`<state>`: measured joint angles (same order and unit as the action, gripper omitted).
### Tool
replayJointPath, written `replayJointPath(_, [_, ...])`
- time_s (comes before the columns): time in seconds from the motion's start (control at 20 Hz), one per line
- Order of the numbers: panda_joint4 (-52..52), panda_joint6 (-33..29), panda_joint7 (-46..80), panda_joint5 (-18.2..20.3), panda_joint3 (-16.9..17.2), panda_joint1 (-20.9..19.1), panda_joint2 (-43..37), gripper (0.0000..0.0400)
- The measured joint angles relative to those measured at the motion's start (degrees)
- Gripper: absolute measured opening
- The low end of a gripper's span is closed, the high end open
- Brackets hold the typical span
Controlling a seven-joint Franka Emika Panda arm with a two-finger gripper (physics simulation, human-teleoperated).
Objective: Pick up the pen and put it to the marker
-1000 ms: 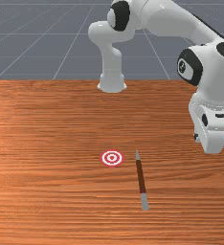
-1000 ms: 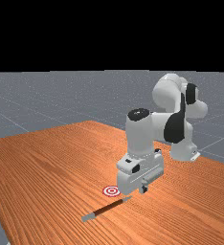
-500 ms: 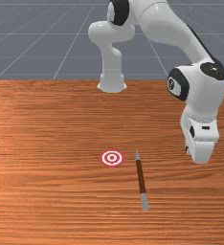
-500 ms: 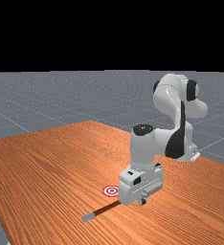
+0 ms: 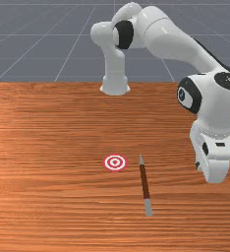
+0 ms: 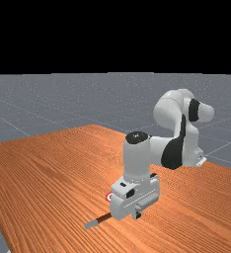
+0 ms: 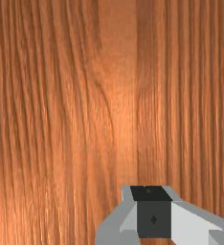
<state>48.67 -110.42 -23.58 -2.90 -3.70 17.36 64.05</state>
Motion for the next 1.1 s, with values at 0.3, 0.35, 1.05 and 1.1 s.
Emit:
replayJointPath(0.3, [-8.7, 3.3, -0.1, -0.3, 0.4, 0.4, 5.4, 0.0])
replayJointPath(0.35, [-9.8, 3.3, -0.1, -0.3, 0.4, 0.4, 6.6, 0.0])
replayJointPath(1.05, [-7.0, -0.7, -5.0, -1.1, 0.2, -0.7, 8.4, 0.0])
replayJointPath(1.1, [-3.2, -2.5, -6.8, -1.3, 0.0, -1.7, 6.4, 0.0])
